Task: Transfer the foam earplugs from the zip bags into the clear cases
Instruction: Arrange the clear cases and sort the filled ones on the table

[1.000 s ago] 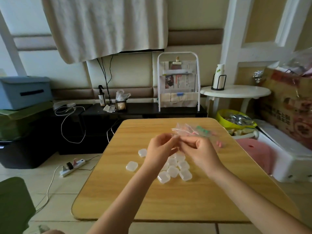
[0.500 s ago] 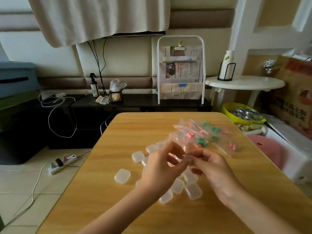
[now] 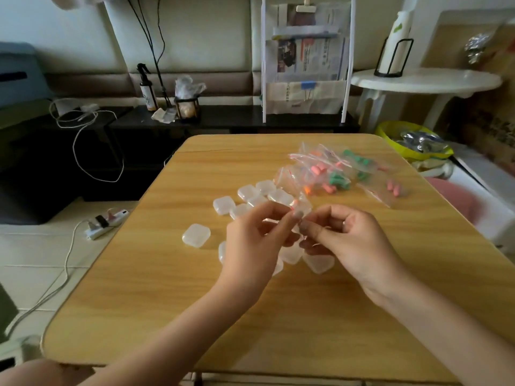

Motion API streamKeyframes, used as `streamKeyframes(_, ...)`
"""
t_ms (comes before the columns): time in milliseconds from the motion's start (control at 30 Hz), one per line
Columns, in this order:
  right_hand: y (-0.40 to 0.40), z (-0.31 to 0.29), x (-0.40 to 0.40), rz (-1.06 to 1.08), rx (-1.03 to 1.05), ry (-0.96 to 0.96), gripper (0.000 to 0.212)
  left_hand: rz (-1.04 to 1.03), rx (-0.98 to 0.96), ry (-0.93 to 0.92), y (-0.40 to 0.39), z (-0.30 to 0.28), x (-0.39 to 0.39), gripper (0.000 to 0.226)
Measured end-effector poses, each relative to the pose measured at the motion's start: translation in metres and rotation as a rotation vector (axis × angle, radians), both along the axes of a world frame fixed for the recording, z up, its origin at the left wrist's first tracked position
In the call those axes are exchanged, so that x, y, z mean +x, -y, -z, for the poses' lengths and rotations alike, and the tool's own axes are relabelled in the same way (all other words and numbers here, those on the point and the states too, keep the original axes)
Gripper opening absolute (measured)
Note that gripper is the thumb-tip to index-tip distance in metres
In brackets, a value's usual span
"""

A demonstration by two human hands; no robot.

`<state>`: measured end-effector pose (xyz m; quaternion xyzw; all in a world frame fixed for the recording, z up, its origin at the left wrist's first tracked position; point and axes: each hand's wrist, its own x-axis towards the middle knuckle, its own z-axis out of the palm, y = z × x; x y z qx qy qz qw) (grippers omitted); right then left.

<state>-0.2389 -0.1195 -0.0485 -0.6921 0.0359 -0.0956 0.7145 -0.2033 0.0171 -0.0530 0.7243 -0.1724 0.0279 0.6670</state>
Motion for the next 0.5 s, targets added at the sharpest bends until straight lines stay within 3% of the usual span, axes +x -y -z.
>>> streamKeyframes(133, -0.004, -0.001, 0.0, 0.015, -0.031, 0.03, 0.003, -0.041, 0.043, 0.082, -0.001, -0.002, 0.003, 0.011)
streamKeyframes(267, -0.002, -0.003, 0.001, 0.036, -0.113, 0.087, 0.005, -0.052, 0.063, 0.109, -0.004, -0.006, 0.004, 0.016)
streamKeyframes(400, -0.005, -0.002, -0.001, 0.051, -0.303, 0.228, 0.006, -0.09, 0.172, 0.273, -0.001, -0.006, -0.002, 0.019)
streamKeyframes(500, -0.009, -0.002, -0.002, 0.076, -0.319, 0.287, 0.004, -0.029, 0.124, 0.259, 0.001, -0.008, -0.008, 0.014)
